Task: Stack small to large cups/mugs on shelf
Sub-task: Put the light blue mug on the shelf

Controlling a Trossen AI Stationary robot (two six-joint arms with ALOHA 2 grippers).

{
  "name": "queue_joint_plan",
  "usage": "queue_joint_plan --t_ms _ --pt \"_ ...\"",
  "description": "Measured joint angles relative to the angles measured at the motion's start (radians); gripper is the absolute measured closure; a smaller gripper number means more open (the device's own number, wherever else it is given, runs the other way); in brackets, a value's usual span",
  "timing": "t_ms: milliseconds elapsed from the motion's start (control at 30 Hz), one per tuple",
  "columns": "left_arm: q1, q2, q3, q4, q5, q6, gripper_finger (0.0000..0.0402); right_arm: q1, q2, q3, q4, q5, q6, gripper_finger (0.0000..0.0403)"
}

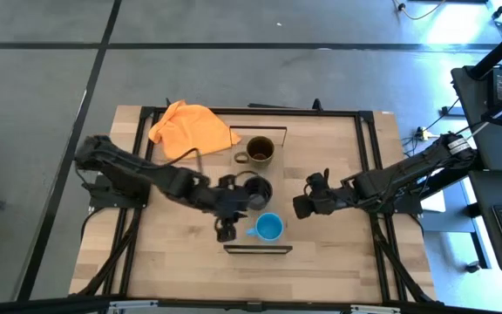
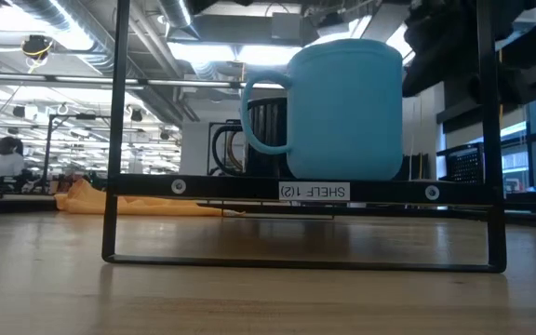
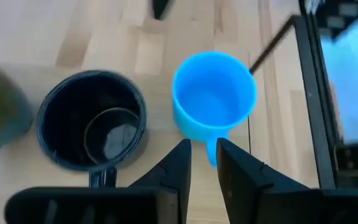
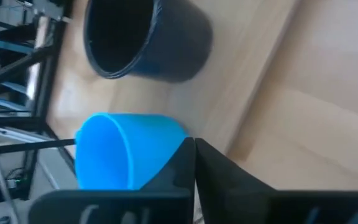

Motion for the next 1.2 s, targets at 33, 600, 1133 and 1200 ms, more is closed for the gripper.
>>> queue_joint_plan --t_ms 33,600,1133,1200 --pt "-0.01 -0.024 -0.04 0.03 -0.021 -0.04 0.0331 0.005 0.008 -0.002 0.018 0.0 0.013 0.0396" --pt "-0.111 -0.073 -0.294 0.213 -0.103 -0.341 0.0331 0.012 0.214 -0.008 0.206 -0.079 0.018 0.04" --pt "-0.112 -0.073 -0.329 0.223 -0.095 -0.382 0.0331 0.039 0.272 -0.007 0.355 -0.133 0.018 0.04" --pt "-0.109 -0.073 -0.329 0.225 -0.101 -0.38 0.0331 0.039 0.278 -0.007 0.365 -0.139 0.017 0.04"
